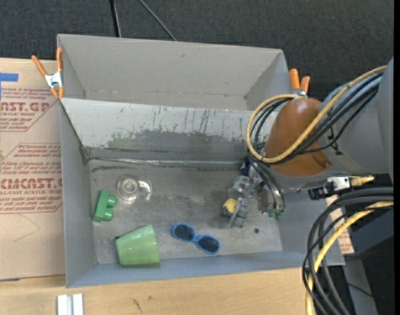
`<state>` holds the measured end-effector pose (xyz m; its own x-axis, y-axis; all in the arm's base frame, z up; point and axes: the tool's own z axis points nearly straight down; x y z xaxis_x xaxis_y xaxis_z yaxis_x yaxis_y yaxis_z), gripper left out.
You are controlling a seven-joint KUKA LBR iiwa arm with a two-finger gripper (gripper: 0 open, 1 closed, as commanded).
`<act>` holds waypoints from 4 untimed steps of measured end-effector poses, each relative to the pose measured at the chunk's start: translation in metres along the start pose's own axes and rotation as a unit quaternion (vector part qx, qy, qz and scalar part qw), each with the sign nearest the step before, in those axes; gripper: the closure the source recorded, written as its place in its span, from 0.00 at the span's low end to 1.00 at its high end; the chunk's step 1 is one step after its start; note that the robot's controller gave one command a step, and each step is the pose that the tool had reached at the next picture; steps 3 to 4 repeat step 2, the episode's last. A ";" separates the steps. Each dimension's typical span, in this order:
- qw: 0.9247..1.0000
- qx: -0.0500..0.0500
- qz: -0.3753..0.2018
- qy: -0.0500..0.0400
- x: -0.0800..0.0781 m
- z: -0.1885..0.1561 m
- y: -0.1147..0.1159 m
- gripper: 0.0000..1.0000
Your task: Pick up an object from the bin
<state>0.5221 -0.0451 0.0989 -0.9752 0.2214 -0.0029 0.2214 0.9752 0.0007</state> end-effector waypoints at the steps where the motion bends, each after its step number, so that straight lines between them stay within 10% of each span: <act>1: 1.000 0.000 0.000 -0.001 -0.001 -0.040 0.001 1.00; 2: 1.000 0.000 0.000 -0.002 -0.003 -0.093 0.001 1.00; 4: 1.000 0.000 0.000 -0.002 -0.003 -0.093 0.001 1.00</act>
Offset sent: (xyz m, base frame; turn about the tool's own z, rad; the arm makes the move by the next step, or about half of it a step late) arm 0.0002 -0.0001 0.0381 0.0000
